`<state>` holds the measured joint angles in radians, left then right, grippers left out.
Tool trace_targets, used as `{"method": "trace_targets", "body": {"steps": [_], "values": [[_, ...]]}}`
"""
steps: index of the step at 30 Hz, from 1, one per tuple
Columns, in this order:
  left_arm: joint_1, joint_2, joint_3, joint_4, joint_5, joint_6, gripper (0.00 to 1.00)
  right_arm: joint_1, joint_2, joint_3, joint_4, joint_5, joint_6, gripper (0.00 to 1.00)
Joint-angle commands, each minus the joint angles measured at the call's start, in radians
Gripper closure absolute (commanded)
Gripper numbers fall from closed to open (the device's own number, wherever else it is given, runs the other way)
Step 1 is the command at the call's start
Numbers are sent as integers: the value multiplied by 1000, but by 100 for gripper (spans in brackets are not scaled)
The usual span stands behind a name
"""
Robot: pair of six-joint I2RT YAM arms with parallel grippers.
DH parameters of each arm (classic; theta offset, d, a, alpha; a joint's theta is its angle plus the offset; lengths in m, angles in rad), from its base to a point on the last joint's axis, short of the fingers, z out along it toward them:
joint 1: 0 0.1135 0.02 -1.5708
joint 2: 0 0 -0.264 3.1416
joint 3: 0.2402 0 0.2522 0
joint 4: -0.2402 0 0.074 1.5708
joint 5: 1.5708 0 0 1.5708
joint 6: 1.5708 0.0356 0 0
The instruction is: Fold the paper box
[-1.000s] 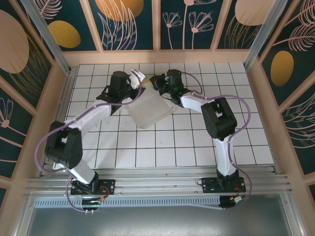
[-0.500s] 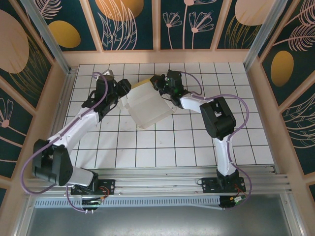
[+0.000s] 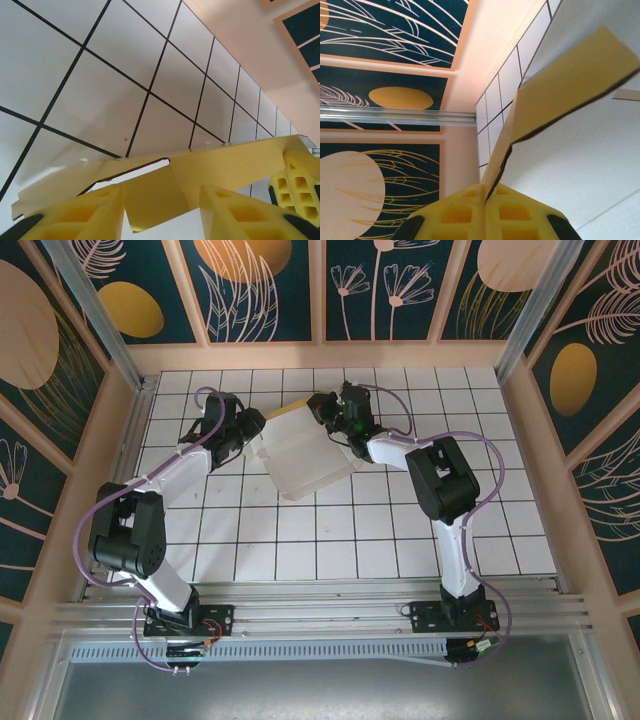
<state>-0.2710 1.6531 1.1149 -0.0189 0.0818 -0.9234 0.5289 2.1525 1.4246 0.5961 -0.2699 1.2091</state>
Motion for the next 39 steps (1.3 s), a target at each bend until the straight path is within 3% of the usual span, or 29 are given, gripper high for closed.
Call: {"method": "trace_targets", "body": {"steps": [1,5,10,19,23,25,28,29,39], "values": [[0,29,22,58,71,-30,61,8,33,-7,8,-3,-42,98],[1,54,47,62,107,-24,63,10,35,-4,7,-8,-43,98],[2,54,56,76,98,-2,55,10,33,2,-2,-2,-52,98],[1,113,68,92,97,2,72,13,37,6,-9,-3,-52,98],[2,127,68,83,85,23,74,13,35,-8,0,-5,-49,97],[2,120,62,83,73,42,74,13,34,-16,9,-8,-46,92],[1,109,61,65,41,73,72,13,29,-28,25,-22,-23,74],[0,107,62,57,33,83,71,13,26,-31,37,-29,-10,72],[1,108,57,46,41,103,70,42,50,16,67,-45,29,75]]}}
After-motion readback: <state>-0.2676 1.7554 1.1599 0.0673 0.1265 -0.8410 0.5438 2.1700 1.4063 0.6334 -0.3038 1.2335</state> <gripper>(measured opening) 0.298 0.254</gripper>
